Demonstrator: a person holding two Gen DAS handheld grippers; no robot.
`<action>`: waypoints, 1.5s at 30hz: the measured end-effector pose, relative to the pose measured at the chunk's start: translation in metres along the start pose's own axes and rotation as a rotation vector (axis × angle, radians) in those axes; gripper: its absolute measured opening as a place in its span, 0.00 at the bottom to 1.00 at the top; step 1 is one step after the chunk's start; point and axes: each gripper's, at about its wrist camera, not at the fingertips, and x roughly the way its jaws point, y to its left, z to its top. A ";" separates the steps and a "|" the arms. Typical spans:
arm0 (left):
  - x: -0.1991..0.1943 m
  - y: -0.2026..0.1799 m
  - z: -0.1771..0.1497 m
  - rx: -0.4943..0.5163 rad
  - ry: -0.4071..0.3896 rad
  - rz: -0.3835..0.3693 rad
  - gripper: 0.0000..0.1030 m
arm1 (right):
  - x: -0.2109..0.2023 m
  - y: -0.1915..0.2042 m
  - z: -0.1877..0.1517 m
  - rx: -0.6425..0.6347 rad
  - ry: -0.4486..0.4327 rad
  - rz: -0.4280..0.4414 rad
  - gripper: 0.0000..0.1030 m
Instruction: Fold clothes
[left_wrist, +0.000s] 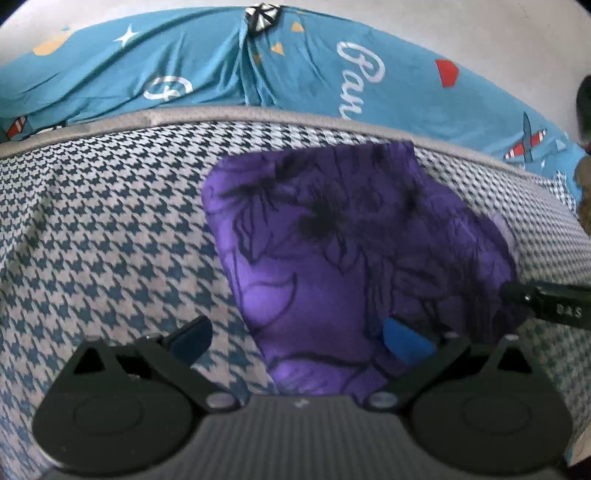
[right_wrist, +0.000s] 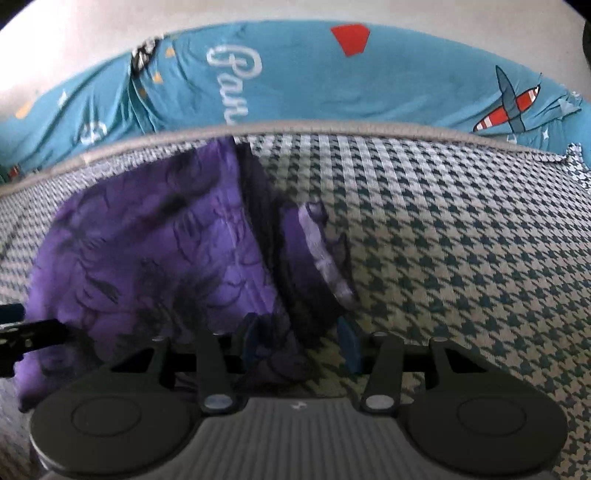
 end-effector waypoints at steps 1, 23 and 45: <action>0.001 -0.001 -0.002 0.004 0.000 0.001 1.00 | 0.002 -0.001 -0.001 0.003 0.009 -0.004 0.46; -0.007 -0.007 -0.018 -0.016 0.018 -0.018 1.00 | -0.021 -0.016 -0.020 0.176 0.016 -0.012 0.59; -0.006 -0.028 -0.033 0.117 -0.002 0.034 1.00 | -0.005 -0.016 -0.036 0.236 0.068 -0.001 0.96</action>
